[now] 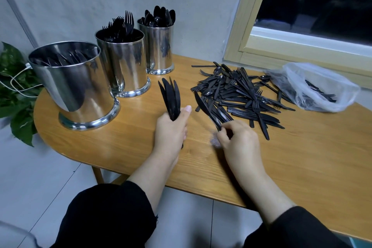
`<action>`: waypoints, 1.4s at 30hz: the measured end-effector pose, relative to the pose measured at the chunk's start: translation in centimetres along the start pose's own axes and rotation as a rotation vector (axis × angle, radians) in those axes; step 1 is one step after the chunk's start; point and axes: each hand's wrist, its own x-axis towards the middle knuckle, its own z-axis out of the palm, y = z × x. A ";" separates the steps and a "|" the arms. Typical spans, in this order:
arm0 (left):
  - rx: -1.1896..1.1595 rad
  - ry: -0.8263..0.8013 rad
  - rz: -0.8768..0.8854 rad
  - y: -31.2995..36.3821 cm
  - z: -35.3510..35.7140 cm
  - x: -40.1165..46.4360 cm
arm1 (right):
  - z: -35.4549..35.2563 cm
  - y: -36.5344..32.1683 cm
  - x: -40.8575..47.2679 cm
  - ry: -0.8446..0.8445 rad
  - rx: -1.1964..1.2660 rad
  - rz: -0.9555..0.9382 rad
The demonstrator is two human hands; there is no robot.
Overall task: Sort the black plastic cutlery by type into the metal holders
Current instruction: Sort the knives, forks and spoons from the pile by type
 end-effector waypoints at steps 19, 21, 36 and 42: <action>0.203 -0.073 0.055 -0.4 3.5 0.3 | -2.3 6.0 -0.4 -0.091 -0.179 0.134; 0.236 -0.096 0.093 -0.9 3.4 0.3 | -2.2 6.2 -0.3 -0.074 -0.162 0.135; 0.165 -0.095 0.086 -1.2 2.9 0.3 | -2.6 6.1 -0.7 0.006 -0.077 0.171; 0.106 -0.097 0.053 -1.3 2.8 0.3 | -3.2 5.4 -1.0 0.003 0.127 0.174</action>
